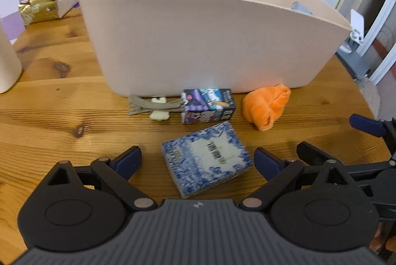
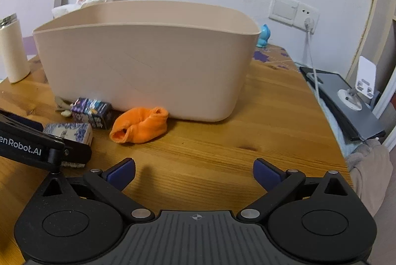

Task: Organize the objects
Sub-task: 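Grasp the blue-and-white tissue pack with the left tool while the right tool grasps the orange sock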

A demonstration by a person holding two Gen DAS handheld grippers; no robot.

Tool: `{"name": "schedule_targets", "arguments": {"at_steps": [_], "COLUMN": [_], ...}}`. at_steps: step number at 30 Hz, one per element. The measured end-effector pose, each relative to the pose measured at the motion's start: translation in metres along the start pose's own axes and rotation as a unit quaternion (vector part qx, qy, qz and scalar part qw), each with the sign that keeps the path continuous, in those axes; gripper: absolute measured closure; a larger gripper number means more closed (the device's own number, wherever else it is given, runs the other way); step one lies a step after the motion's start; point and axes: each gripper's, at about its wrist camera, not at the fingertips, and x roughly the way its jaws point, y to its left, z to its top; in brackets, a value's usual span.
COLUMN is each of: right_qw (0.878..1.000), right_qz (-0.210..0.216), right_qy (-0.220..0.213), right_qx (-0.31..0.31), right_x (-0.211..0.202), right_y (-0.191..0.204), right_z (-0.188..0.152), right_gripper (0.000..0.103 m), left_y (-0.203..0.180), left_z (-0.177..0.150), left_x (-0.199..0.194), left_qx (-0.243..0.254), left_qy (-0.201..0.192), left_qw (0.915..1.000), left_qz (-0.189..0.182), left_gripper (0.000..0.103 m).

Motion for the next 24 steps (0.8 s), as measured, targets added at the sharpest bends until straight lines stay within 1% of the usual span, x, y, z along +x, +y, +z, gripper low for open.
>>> {"name": "schedule_targets", "arguments": {"at_steps": [4,9,13,17,18,20,21,22,23,24], "right_qw": [1.0,1.0,1.0,0.999,0.999,0.999,0.999,0.999,0.999,0.999], "right_qz": [0.007,0.021,0.03,0.033,0.034,0.038,0.037,0.038,0.039,0.039], "right_qy": [0.006,0.002,-0.001,-0.003,-0.005,-0.005,-0.002,-0.003,-0.008,-0.011], "right_qx": [-0.007,0.004,0.01,0.008,0.008,0.012,0.013,0.015,0.018,0.016], "right_x": [0.007,0.014,0.022,0.031,0.032,0.036,0.038,0.039,0.039,0.039], "right_y": [0.004,0.006,0.01,0.018,0.02,0.022,0.023,0.024,0.025,0.026], "right_z": [0.001,0.005,0.01,0.015,0.016,0.018,0.018,0.017,0.018,0.018], "right_gripper": [0.0,0.0,0.0,0.001,0.002,0.007,0.011,0.014,0.016,0.023], "left_y": [0.008,0.021,0.025,0.025,0.024,0.024,0.024,0.024,0.025,0.027], "left_z": [-0.004,-0.006,-0.005,-0.006,-0.006,-0.006,-0.005,-0.004,-0.002,-0.002], "left_x": [-0.005,-0.007,-0.006,-0.004,-0.003,-0.003,-0.003,-0.003,-0.004,-0.004], "left_qx": [-0.004,0.002,0.006,0.027,0.033,0.038,0.039,0.04,0.04,0.038], "left_qy": [0.003,-0.005,-0.008,-0.018,-0.021,-0.031,-0.034,-0.036,-0.038,-0.036], "left_qw": [0.9999,0.9992,0.9994,0.9985,0.9981,0.9977,0.9976,0.9976,0.9976,0.9979], "left_qz": [0.011,0.04,0.034,0.045,0.048,0.048,0.047,0.045,0.042,0.038], "left_gripper": [0.005,0.005,0.006,0.008,0.01,0.018,0.026,0.036,0.038,0.038]}}
